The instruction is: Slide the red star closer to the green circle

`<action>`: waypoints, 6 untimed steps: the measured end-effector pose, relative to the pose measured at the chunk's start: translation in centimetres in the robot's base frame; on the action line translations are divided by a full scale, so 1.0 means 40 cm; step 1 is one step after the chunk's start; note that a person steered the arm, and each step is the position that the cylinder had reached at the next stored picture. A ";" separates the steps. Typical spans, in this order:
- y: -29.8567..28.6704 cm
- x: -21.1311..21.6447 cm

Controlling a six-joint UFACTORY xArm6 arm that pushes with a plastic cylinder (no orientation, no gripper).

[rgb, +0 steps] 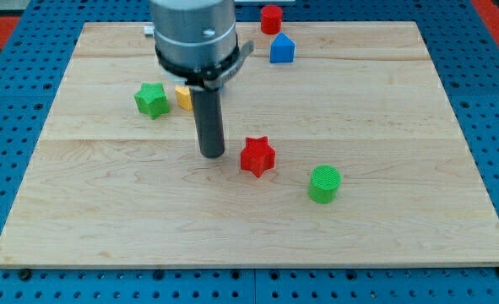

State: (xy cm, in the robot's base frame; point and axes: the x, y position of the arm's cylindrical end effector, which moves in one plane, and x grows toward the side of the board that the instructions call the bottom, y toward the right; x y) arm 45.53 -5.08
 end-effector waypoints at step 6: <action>0.108 0.071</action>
